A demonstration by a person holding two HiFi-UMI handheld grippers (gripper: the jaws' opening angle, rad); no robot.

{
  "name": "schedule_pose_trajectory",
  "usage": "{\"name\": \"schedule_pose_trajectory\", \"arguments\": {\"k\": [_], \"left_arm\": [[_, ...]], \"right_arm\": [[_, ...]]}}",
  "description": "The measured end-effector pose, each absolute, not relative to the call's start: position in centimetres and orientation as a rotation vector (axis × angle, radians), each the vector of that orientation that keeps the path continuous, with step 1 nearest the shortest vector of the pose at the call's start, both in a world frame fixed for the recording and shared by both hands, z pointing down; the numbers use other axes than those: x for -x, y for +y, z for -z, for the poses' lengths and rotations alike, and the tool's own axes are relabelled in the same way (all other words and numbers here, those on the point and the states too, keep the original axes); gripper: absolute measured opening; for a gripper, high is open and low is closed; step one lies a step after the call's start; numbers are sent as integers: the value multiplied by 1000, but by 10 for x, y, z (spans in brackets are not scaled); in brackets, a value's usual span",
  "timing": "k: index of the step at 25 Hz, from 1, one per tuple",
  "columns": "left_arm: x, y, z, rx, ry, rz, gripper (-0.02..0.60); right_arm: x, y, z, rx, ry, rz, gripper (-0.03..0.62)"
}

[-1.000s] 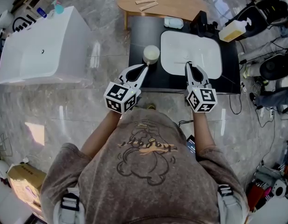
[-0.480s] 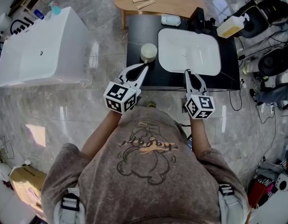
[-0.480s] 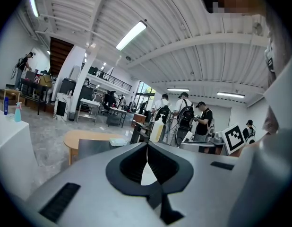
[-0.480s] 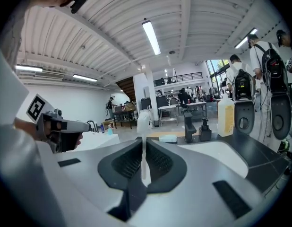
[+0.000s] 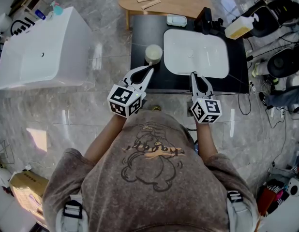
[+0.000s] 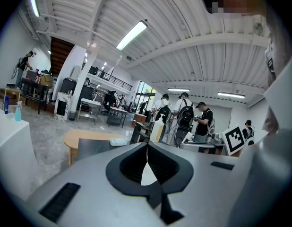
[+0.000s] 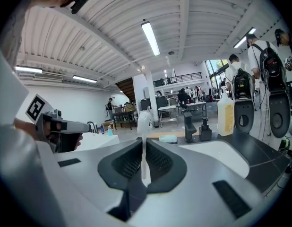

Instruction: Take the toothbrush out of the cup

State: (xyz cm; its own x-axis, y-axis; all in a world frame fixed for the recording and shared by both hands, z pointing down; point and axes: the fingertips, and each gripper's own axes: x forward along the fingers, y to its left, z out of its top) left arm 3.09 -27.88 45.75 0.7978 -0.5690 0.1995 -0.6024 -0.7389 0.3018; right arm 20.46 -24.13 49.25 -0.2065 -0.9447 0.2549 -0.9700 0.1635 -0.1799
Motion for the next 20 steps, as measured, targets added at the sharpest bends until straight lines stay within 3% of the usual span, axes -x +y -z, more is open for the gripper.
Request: {"name": "schedule_pose_trajectory", "arguments": {"k": [20], "left_arm": [[-33, -286, -454, -2637, -885, -130, 21]], "right_arm": [[-203, -257, -478, -1901, -2374, -418, 23]]}}
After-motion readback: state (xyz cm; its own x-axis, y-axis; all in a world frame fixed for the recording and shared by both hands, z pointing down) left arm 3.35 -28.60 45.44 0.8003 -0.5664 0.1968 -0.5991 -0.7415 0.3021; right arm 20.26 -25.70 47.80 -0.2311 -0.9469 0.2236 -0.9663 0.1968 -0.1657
